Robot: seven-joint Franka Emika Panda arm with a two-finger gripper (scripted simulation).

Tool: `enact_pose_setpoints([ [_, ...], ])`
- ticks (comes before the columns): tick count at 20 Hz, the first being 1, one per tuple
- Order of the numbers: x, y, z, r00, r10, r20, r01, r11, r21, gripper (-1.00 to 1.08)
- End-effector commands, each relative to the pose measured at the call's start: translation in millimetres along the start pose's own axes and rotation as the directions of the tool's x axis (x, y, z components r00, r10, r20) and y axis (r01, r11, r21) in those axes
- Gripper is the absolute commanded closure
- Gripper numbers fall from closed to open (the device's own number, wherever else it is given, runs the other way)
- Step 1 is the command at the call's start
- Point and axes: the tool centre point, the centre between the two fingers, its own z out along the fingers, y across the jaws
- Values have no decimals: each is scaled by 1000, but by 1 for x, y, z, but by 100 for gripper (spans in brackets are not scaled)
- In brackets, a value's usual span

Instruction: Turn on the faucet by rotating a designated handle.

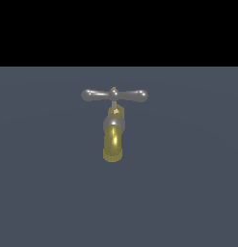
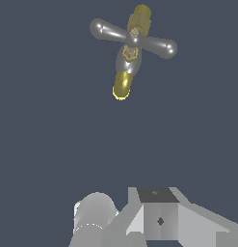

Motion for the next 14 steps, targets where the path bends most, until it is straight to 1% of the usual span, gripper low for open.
enact_pose_setpoints([
  [1,4,8,11,998,-58,0,58,998,0,108],
  [7,16,28,39,980,-197,-1,197,980,0,108],
  [10,23,37,53,964,-265,-1,265,964,0,108],
  [14,33,49,72,935,-354,-1,354,935,-1,108],
])
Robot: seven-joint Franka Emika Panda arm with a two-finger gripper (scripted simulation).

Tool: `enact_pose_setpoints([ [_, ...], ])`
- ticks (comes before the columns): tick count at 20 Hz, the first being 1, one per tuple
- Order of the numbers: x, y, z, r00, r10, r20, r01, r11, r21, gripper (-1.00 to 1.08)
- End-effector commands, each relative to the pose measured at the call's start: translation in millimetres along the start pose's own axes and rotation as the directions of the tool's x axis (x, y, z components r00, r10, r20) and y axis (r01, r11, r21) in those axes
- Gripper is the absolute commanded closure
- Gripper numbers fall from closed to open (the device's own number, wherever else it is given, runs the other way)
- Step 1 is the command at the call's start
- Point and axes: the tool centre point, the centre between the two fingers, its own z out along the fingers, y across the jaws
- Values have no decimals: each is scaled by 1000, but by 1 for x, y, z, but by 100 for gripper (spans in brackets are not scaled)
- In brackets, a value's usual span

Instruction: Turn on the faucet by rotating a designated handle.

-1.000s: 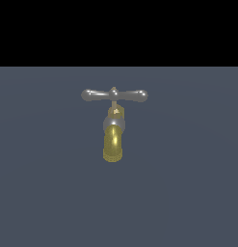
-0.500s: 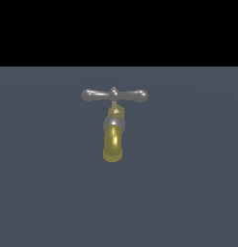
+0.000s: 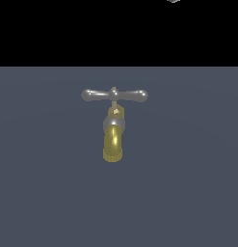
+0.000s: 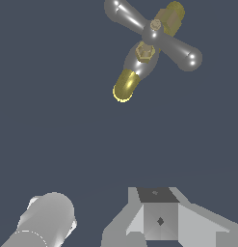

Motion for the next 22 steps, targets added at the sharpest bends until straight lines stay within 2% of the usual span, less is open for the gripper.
enact_pose_setpoints([
  [1,4,9,12,998,-60,0,60,998,-1,108],
  [6,14,26,35,984,-176,0,176,984,-1,108],
  [11,26,41,58,958,-288,-1,288,958,-2,108],
  [16,40,55,80,919,-394,-1,394,919,-2,108],
  [22,58,69,105,861,-509,-1,509,861,-3,108],
])
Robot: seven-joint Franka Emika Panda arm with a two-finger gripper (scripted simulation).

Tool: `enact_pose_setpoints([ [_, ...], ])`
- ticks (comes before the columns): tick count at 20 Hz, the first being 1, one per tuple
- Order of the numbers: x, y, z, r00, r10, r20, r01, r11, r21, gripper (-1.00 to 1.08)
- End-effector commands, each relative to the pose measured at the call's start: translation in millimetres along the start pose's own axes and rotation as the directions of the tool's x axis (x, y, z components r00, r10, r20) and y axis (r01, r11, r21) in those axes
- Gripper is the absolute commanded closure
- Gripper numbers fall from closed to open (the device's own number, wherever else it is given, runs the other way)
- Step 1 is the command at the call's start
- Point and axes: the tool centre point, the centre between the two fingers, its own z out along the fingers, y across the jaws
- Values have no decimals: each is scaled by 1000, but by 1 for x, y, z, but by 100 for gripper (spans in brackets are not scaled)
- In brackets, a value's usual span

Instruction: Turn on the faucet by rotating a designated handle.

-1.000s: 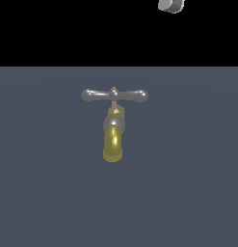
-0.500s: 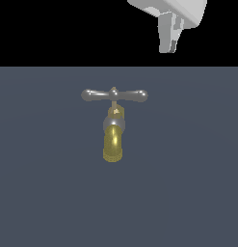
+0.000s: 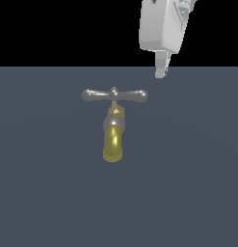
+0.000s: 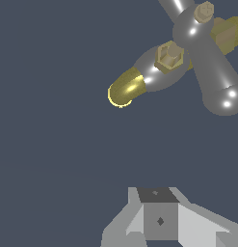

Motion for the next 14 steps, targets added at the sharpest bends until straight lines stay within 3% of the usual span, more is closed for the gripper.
enact_pose_setpoints([
  [1,4,8,11,999,-54,0,54,999,-1,108],
  [14,32,43,60,953,-303,-5,303,953,1,108],
])
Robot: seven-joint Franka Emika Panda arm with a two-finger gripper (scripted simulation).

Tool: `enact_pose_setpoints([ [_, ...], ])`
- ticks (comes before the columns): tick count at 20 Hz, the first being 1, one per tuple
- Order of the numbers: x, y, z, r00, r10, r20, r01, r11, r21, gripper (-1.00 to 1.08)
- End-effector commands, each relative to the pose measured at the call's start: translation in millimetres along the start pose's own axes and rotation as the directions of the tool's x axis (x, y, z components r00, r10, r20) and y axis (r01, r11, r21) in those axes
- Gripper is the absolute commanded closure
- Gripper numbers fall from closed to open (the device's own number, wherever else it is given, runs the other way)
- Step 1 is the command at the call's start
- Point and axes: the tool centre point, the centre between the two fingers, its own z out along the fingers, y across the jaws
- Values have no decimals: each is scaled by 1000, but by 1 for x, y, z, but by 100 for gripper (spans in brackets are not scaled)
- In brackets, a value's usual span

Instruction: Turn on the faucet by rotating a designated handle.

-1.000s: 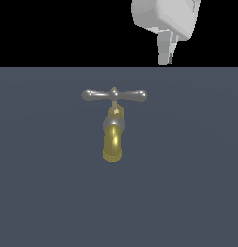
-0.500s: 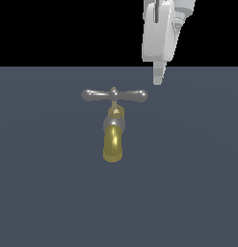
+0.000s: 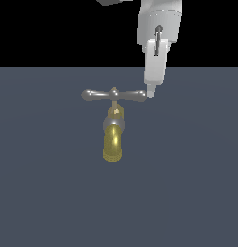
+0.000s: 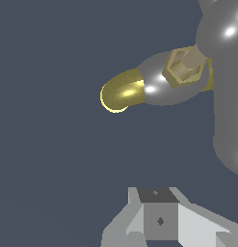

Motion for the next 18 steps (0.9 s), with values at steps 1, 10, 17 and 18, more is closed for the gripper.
enact_pose_setpoints([
  [1,4,7,8,999,-42,-1,42,999,0,108],
  [10,14,21,27,990,-139,-6,139,990,2,108],
  [17,17,23,30,987,-160,-7,160,987,2,108],
  [18,17,23,30,987,-158,-7,158,987,2,108],
])
